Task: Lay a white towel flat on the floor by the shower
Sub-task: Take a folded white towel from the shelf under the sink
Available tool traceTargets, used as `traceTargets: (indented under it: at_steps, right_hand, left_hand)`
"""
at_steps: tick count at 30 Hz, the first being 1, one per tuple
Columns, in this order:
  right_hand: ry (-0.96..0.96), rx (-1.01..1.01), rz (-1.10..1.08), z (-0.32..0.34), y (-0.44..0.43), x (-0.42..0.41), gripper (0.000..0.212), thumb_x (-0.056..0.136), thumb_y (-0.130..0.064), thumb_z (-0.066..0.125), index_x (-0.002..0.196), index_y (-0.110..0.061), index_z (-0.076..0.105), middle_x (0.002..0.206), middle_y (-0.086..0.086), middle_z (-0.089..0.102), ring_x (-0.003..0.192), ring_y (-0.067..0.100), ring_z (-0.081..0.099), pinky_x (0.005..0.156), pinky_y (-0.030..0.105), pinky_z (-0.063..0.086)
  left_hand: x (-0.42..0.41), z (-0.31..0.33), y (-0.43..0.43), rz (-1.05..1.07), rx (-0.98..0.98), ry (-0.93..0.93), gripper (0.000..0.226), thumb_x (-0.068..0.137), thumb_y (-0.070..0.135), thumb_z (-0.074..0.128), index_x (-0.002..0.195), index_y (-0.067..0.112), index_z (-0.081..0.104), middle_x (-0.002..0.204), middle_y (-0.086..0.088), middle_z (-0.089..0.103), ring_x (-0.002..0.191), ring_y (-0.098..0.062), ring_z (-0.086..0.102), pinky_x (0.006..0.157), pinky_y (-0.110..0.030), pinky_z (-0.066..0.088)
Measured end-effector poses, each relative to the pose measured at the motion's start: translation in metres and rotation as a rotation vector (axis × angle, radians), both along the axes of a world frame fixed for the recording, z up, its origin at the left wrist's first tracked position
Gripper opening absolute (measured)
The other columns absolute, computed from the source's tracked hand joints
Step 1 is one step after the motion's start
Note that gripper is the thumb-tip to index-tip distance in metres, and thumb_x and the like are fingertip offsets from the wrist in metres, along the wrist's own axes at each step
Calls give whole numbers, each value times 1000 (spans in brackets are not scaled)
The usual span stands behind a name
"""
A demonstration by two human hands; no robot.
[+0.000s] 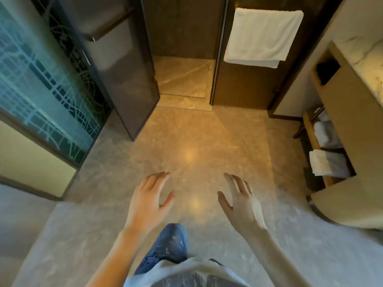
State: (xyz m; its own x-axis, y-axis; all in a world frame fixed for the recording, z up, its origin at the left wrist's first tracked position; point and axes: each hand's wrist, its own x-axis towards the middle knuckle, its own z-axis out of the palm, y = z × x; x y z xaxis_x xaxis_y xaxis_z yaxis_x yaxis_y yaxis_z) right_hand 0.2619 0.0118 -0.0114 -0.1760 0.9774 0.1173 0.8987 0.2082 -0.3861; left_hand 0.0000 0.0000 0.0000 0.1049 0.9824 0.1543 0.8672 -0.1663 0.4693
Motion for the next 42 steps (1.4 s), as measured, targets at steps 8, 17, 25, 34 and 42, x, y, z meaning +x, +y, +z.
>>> traceTargets:
  at_steps: [8, 17, 25, 34, 42]
  right_hand:
    - [30, -18, -58, -21, 114, -23, 50, 92, -38, 57, 136, -15, 50, 131, 2, 59, 118, 23, 55, 83, 35, 54]
    - [-8, 8, -132, -2, 289, -72, 50, 92, -41, 58, 136, -18, 51, 131, 1, 59, 117, 22, 56, 88, 38, 53]
    - [-39, 6, -249, 7, 397, -70, 53, 94, -53, 47, 136, -22, 52, 130, 0, 59, 120, 20, 54, 100, 36, 42]
    - [19, -76, -369, -13, 531, -10, 51, 94, -47, 52, 135, -18, 52, 128, 1, 59, 116, 19, 54, 95, 33, 47]
    - [42, -38, -523, 19, 641, 81, 54, 95, -46, 49, 141, -17, 47, 136, 3, 54, 126, 17, 47, 102, 32, 43]
  left_hand:
    - [-24, -16, 110, 23, 42, 3, 50, 87, 42, 50, 126, 12, 60, 127, -3, 61, 119, -22, 56, 92, -38, 50]
    - [-72, -8, 306, -113, 8, 60, 55, 89, 46, 47, 131, 12, 56, 129, -3, 60, 121, -22, 53, 98, -41, 47]
    - [-56, -3, 457, -277, -15, 116, 57, 91, 52, 41, 138, 20, 49, 139, -2, 53, 132, -22, 45, 105, -43, 42]
    - [19, -22, 606, -387, -126, 144, 59, 92, 53, 42, 144, 24, 43, 148, 4, 42, 139, -17, 34, 112, -37, 29]
    - [122, 17, 767, -546, -24, 184, 57, 90, 52, 45, 139, 23, 49, 139, 4, 51, 128, -18, 45, 103, -39, 39]
